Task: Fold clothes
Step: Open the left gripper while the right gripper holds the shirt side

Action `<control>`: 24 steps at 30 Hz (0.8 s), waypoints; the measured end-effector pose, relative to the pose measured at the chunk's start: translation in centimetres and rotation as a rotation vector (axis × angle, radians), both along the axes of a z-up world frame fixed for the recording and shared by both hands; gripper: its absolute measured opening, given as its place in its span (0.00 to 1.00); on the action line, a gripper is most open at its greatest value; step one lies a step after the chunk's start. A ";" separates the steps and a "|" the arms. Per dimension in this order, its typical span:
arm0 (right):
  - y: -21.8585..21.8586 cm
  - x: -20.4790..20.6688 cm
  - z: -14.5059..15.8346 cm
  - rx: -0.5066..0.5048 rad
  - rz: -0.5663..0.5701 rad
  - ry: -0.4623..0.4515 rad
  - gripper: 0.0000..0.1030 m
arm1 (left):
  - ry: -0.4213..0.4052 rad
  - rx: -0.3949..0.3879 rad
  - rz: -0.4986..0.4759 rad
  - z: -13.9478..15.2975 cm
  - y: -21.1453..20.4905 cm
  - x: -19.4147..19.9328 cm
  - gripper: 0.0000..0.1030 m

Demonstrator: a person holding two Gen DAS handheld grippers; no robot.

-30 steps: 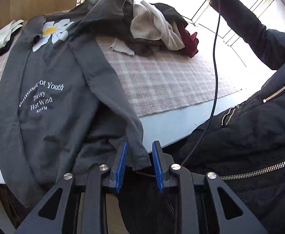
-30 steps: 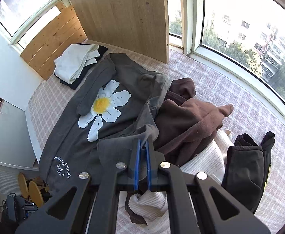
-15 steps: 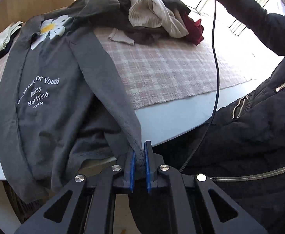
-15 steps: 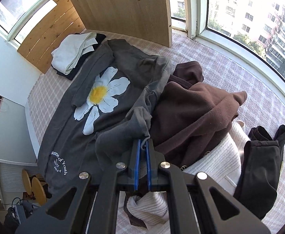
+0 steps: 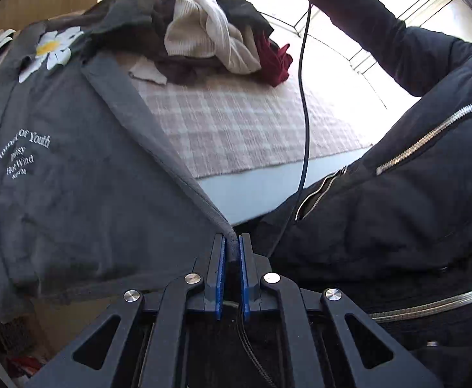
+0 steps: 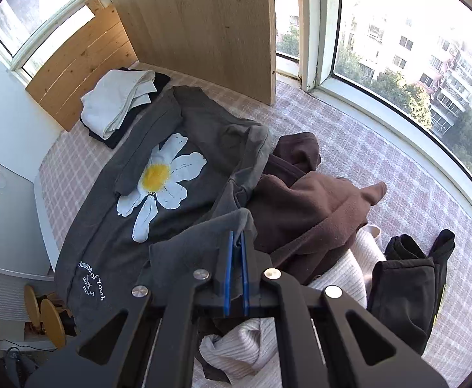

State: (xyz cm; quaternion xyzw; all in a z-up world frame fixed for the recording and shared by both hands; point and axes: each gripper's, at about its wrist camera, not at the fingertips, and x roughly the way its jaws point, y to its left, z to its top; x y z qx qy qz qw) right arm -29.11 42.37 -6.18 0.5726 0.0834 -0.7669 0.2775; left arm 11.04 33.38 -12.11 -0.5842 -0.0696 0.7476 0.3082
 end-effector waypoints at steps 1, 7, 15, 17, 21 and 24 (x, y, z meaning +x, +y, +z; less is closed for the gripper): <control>-0.1 0.2 -0.7 0.008 0.004 -0.015 0.05 | -0.030 0.023 0.002 -1.1 0.0 0.1 0.05; 2.6 -0.1 -0.9 -0.095 -0.066 -0.086 0.05 | -0.009 0.089 0.011 -0.7 -0.8 0.1 0.06; 2.1 -1.2 -0.8 -0.118 -0.099 -0.147 0.05 | -0.105 -0.007 -0.050 -4.1 -2.4 -0.5 0.12; 1.8 -0.7 -0.7 -0.129 -0.074 -0.190 0.05 | -0.100 -0.040 -0.032 -3.8 -3.8 -1.3 0.15; 1.4 0.9 -1.0 -0.035 0.002 -0.221 0.05 | 0.074 -0.077 0.004 -0.5 -6.3 -6.5 0.33; 2.3 0.7 -1.3 -0.042 -0.010 -0.237 0.06 | 0.246 -0.146 -0.008 1.1 -5.8 -12.5 0.39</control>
